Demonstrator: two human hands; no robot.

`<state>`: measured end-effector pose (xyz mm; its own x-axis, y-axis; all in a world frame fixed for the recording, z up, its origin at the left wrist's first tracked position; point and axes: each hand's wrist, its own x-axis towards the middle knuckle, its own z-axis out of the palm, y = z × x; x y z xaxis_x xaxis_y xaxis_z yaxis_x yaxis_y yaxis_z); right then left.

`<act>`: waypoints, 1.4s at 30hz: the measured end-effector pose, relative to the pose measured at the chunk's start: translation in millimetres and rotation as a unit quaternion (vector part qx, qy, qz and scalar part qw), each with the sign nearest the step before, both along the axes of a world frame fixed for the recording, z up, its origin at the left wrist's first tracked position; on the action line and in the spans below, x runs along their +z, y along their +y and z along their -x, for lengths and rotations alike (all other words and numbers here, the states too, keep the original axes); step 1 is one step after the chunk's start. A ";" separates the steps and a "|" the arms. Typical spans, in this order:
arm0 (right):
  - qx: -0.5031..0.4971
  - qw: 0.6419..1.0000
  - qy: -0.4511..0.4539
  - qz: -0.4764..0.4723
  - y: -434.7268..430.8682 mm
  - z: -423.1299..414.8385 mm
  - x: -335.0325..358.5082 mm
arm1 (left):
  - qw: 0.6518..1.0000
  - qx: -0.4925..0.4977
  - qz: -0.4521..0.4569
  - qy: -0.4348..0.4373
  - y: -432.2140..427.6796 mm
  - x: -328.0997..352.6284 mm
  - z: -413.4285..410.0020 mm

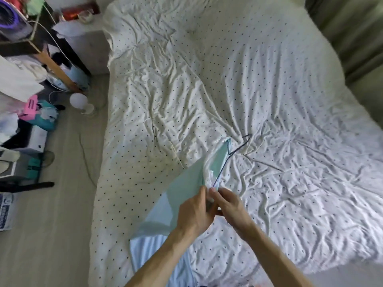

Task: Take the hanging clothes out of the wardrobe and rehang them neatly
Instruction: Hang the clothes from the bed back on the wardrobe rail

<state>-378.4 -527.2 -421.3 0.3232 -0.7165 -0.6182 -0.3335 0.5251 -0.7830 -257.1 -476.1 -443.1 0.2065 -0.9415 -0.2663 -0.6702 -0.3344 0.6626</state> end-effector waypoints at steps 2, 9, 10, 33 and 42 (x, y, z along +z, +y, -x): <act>-0.031 0.999 -0.005 0.029 -3.3 41.6 20.8 | 0.999 -0.030 0.030 -0.001 -5.8 17.8 42.0; -0.132 0.987 -0.055 0.075 -6.1 212.6 84.6 | 0.981 -0.172 0.091 -0.002 -42.3 80.0 197.8; -0.153 0.983 -0.054 0.086 -5.9 239.6 93.2 | 0.977 -0.190 0.100 0.001 -46.5 89.8 222.9; -0.505 0.829 0.039 0.235 267.2 733.9 278.4 | 0.763 -0.575 0.243 0.170 -73.5 280.7 777.2; -0.632 0.746 0.103 0.183 398.5 737.9 303.4 | 0.529 -0.784 0.241 0.219 75.5 317.8 924.4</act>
<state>-1116.3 -128.7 -117.9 -0.8286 -0.5011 -0.2496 0.1143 0.2850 -0.9517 -1181.5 -400.7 -125.3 -0.9100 0.1555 0.3844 0.3802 0.6828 0.6239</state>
